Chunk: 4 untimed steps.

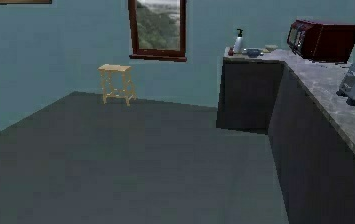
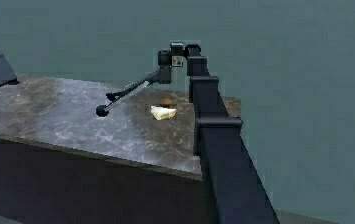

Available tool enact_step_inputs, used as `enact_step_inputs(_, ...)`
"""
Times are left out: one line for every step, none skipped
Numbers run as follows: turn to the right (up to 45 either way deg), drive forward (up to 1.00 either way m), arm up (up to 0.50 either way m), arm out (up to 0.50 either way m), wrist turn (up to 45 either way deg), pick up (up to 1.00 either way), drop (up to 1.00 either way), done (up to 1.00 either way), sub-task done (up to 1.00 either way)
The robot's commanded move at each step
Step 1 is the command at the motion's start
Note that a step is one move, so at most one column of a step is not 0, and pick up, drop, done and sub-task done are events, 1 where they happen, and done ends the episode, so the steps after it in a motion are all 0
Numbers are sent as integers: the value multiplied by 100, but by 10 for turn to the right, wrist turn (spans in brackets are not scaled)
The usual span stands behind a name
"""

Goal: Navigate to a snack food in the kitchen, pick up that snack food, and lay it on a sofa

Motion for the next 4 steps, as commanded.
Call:
enact_step_inputs(0, 0, 0, 0, 450, 0, 0, 0, 0)
enact_step_inputs(0, 0, 0, 0, 300, 0, 0, 0, 0)
enact_step_inputs(0, 0, -14, 0, 0, 0, 0, 0, 0)
enact_step_inputs(0, 0, 0, 0, 0, 100, 0, 0, 0)
